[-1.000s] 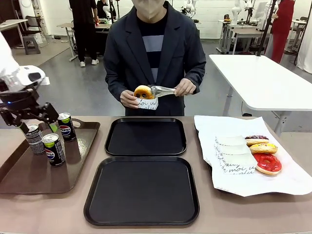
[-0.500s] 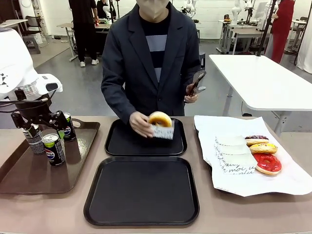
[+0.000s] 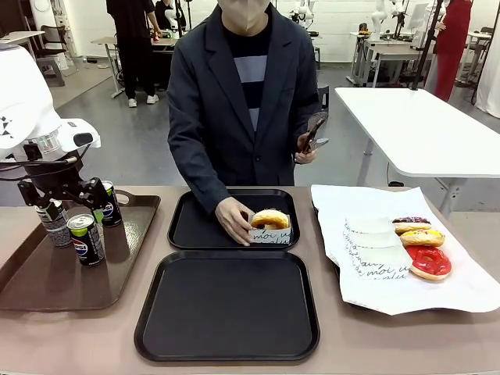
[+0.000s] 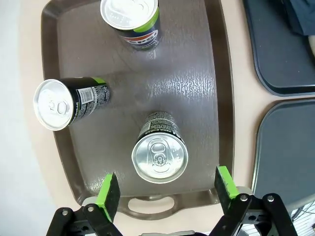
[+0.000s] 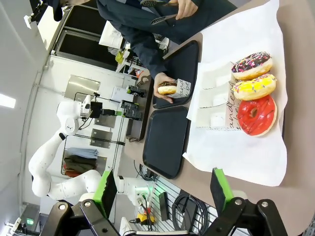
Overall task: Set up donuts and drinks on trays.
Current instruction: Pick up one Pepsi coke and place it on the Flat Tray.
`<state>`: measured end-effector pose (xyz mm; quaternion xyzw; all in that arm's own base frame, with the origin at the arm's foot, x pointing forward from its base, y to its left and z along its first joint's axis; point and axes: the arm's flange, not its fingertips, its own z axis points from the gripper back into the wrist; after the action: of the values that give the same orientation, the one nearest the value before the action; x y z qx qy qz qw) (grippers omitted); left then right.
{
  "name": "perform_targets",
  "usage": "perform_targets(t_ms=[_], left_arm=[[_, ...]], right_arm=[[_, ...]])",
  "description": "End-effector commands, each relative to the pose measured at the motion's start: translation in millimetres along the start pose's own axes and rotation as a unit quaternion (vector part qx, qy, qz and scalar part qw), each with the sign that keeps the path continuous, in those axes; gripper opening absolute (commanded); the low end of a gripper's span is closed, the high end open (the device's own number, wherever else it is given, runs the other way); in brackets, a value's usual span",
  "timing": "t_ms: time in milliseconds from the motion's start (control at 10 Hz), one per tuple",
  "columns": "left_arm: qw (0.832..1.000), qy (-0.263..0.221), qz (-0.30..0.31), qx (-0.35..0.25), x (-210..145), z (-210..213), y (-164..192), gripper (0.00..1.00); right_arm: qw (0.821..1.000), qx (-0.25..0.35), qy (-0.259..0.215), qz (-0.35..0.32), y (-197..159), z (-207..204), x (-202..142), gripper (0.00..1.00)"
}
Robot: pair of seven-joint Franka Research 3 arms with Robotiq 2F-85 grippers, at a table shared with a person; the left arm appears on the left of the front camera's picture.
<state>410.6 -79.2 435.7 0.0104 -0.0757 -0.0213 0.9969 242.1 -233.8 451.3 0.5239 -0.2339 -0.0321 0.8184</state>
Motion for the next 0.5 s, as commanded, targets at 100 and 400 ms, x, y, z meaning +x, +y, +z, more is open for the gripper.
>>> perform_targets(t_ms=[100,400], left_arm=[[1.000,-0.003,-0.002,0.017,10,-3,-4,1.00],[1.000,0.005,0.011,0.018,20,-22,1,1.00]], right_arm=[[1.000,0.012,-0.007,0.009,-1,1,2,1.00],[1.000,0.012,-0.007,0.009,-1,1,2,1.00]])
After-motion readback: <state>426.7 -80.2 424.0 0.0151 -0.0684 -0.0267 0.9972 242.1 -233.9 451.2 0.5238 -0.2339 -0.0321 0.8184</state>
